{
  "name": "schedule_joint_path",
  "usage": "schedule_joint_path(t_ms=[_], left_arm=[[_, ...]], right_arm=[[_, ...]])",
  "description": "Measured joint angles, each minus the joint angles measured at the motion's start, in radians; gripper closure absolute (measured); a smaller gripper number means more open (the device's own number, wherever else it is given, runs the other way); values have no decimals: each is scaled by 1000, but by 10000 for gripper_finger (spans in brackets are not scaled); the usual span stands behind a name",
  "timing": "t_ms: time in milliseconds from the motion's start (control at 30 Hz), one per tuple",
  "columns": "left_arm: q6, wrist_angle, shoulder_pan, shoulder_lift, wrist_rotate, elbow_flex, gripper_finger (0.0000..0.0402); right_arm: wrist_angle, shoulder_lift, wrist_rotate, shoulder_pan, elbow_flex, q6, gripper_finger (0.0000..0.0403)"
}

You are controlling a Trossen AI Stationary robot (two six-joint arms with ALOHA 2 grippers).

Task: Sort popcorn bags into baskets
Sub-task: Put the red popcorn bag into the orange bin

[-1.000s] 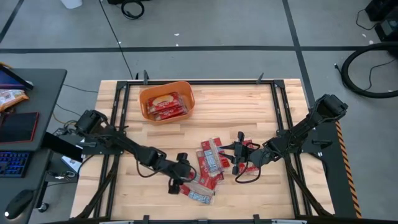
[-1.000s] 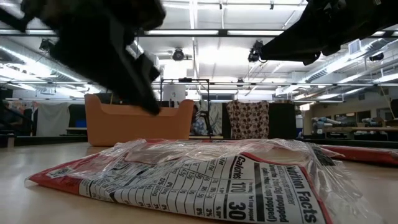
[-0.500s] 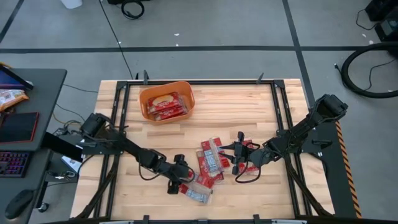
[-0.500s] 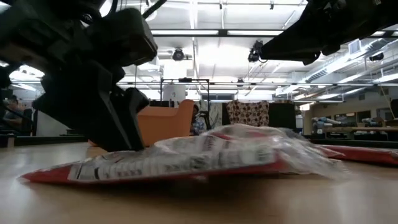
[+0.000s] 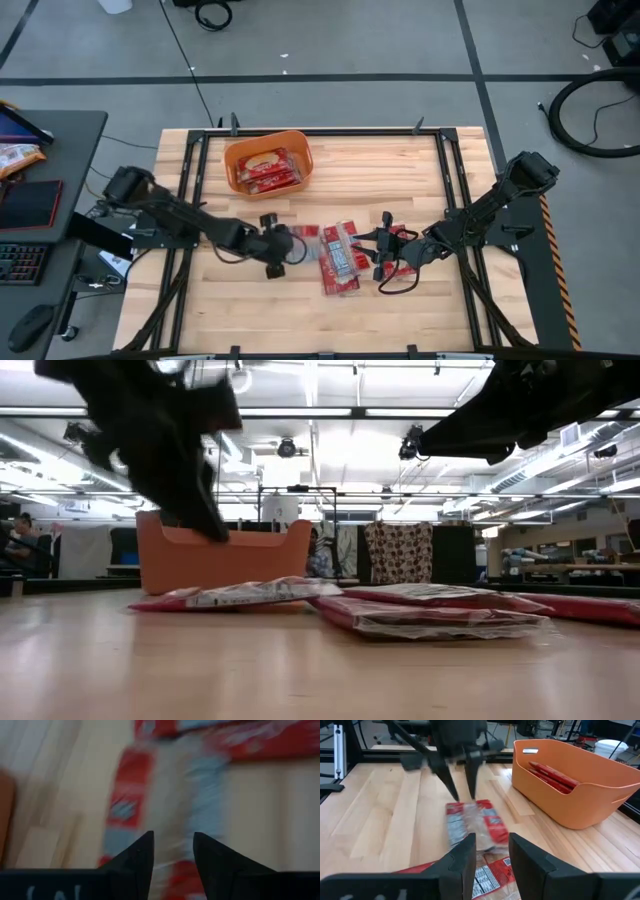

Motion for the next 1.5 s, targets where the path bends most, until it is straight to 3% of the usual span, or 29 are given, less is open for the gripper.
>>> schedule_joint_path(t_ms=[233, 567, 733, 933, 1000, 1133, 1500], left_arm=[[85, 135, -26, -54, 1, 2, 258], [108, 195, -87, 170, -27, 11, 198], [238, 95, -114, 218, -160, 71, 168], [286, -11, -123, 229, -272, 121, 176], [249, -70, -105, 229, -251, 158, 184], [212, -196, -32, 229, -104, 234, 205], [218, -204, 95, 248, 39, 264, 245]], right_arm=[[1, 0, 0, 0, 0, -2, 282], [3, 0, -1, 0, 0, -2, 283], [6, 0, 0, 0, 0, 0, 282], [1, 0, -1, 0, 0, -1, 282], [1, 0, -1, 0, 0, 0, 282], [0, 0, -1, 0, 0, 0, 282], [0, 0, 0, 0, 0, -1, 282]])
